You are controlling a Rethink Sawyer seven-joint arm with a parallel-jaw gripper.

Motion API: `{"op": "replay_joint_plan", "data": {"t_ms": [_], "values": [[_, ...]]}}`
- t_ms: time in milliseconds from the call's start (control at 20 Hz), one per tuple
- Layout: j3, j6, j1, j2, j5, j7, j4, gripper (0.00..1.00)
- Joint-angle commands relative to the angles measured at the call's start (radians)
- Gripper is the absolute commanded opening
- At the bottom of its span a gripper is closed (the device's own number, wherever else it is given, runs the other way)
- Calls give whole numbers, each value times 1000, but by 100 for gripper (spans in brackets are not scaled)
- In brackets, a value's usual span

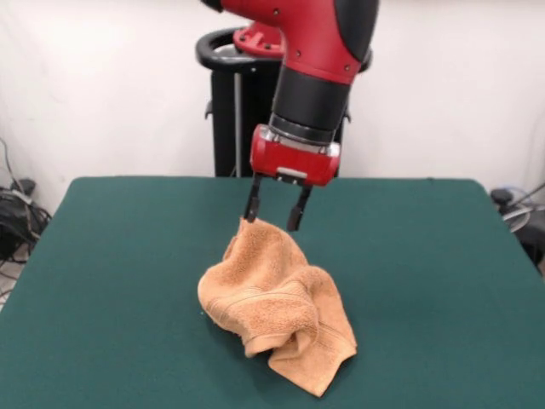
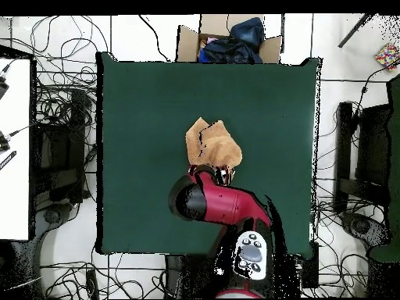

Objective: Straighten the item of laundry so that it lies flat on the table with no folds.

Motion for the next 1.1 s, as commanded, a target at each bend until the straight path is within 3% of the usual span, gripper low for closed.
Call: {"op": "replay_joint_plan", "data": {"t_ms": [50,200,450,800,1100], "values": [[76,-107,-61,146,-59,138,2,100],[119,-139,-93,192,-76,133,-13,100],[111,-194,-89,226,-75,154,-17,100],[305,33,-242,195,-96,65,30,100],[368,43,-278,176,-115,58,61,100]]}}
